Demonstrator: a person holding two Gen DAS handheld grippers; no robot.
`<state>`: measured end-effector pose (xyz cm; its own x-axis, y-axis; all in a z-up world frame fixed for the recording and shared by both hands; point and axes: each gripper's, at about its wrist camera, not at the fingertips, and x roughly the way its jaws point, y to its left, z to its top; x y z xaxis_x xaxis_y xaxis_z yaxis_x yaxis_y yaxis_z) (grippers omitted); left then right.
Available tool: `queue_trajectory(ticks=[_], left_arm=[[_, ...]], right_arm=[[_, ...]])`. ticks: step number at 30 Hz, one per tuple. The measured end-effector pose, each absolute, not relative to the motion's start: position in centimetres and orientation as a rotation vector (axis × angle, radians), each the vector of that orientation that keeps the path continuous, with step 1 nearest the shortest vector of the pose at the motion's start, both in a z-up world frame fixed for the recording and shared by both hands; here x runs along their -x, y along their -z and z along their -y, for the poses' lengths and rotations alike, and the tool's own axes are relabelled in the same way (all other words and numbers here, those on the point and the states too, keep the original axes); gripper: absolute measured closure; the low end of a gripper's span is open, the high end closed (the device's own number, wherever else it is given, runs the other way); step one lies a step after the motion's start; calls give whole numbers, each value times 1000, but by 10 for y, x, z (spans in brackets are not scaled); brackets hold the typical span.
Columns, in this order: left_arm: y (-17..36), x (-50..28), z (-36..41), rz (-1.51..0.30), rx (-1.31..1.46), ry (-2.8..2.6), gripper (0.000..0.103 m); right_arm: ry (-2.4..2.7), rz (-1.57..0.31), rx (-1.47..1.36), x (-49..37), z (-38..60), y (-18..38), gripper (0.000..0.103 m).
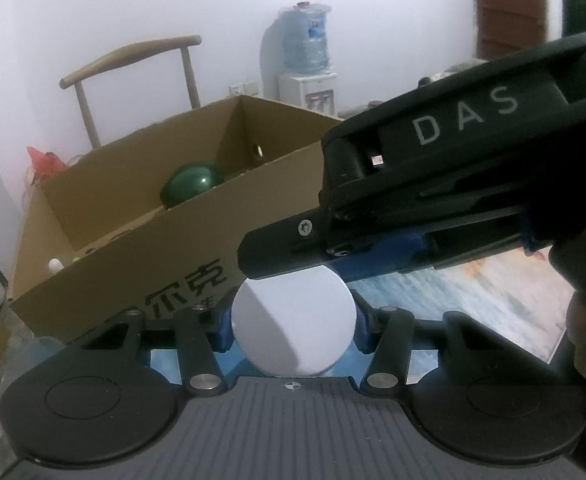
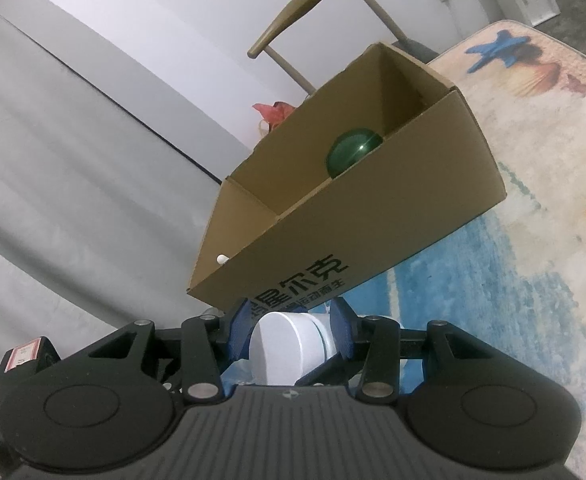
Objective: Organize rigid objects
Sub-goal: 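Lift the pill bottle with the right gripper and carry it over the box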
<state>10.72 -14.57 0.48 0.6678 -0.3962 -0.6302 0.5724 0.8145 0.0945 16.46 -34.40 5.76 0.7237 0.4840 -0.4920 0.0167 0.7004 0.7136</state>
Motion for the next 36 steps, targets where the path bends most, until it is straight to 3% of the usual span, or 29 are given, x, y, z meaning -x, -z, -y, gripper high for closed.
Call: queue_trajectory(ticks=[36], left_arm=[[-3,-104,144,-632,-300,560,50]], right_arm=[[-282,-735,-754,-166,346,-55,56]])
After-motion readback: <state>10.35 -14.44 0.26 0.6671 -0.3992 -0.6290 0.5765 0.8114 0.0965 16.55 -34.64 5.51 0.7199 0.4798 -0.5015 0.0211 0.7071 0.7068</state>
